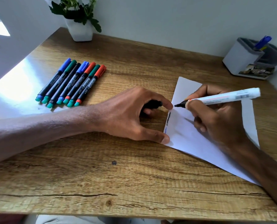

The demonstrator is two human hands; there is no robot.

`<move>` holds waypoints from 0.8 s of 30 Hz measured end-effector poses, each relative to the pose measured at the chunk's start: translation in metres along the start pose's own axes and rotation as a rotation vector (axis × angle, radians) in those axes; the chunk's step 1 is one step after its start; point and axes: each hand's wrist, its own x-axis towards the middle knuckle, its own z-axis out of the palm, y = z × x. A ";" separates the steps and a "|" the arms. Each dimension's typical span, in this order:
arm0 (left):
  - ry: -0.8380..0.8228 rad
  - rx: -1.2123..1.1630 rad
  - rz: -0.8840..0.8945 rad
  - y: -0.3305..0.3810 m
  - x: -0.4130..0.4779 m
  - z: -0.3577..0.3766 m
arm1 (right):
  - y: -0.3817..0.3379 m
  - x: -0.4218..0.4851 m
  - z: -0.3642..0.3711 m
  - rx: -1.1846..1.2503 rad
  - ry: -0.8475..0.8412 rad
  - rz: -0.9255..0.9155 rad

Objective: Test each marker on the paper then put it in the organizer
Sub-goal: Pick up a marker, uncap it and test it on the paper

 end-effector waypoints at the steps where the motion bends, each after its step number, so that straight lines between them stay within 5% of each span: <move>1: 0.008 0.006 -0.002 -0.001 0.000 0.000 | 0.000 0.000 -0.002 0.055 0.029 0.011; 11: 0.127 -0.272 -0.098 -0.011 -0.002 -0.001 | -0.006 0.002 -0.007 0.156 -0.009 -0.082; 18: 0.147 -0.141 -0.053 -0.017 0.000 0.002 | -0.004 0.002 -0.008 0.134 -0.008 -0.055; 24: 0.006 0.161 0.097 -0.019 -0.002 -0.008 | -0.002 0.003 -0.009 0.097 -0.006 -0.057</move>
